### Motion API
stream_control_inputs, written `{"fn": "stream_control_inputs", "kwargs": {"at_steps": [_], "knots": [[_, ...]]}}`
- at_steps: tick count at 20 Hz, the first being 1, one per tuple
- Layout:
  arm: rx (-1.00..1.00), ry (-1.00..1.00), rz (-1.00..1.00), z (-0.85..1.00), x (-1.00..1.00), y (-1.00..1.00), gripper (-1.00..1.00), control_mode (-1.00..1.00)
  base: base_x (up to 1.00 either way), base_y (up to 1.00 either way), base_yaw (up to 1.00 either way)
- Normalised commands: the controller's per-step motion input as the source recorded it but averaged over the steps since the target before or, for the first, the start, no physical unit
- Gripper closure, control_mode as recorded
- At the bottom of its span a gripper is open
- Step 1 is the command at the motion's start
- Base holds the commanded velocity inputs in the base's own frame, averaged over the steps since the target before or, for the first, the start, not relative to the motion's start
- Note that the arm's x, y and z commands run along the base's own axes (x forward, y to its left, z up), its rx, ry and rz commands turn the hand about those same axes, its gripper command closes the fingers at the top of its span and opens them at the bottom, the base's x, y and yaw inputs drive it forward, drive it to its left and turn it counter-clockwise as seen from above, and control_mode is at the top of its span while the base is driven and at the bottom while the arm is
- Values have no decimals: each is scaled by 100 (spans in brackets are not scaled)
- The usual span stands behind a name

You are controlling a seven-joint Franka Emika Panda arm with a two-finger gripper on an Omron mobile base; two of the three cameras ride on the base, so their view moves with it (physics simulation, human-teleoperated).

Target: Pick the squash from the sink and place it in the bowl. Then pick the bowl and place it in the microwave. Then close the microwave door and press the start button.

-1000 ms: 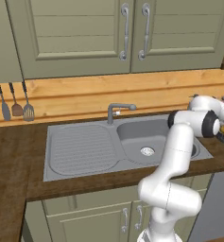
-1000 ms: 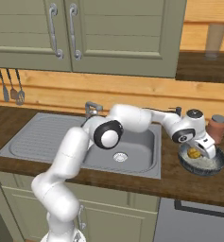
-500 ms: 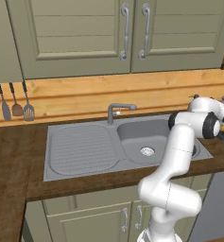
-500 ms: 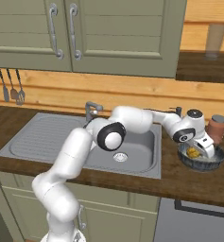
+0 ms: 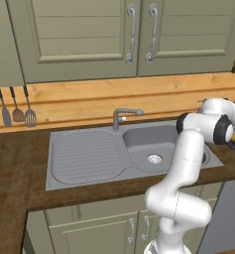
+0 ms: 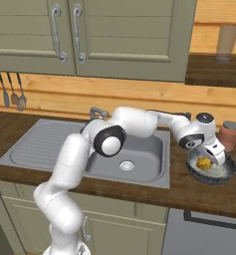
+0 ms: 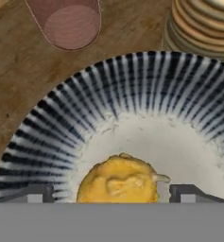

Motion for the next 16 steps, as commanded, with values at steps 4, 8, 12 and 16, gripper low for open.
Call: {"fn": "stream_control_inputs", "kwargs": {"at_steps": [4, 8, 12, 16], "knots": [[-13, 0, 8, 36, -69, 55, -100, -100, 0, 0, 0], [-13, 0, 13, 53, -53, 51, -100, -100, 0, 0, 0], [-4, 6, 15, 47, -32, 41, -100, -100, 0, 0, 0], [0, 24, 15, 39, 0, 40, -100, -100, 0, 0, 0]]}}
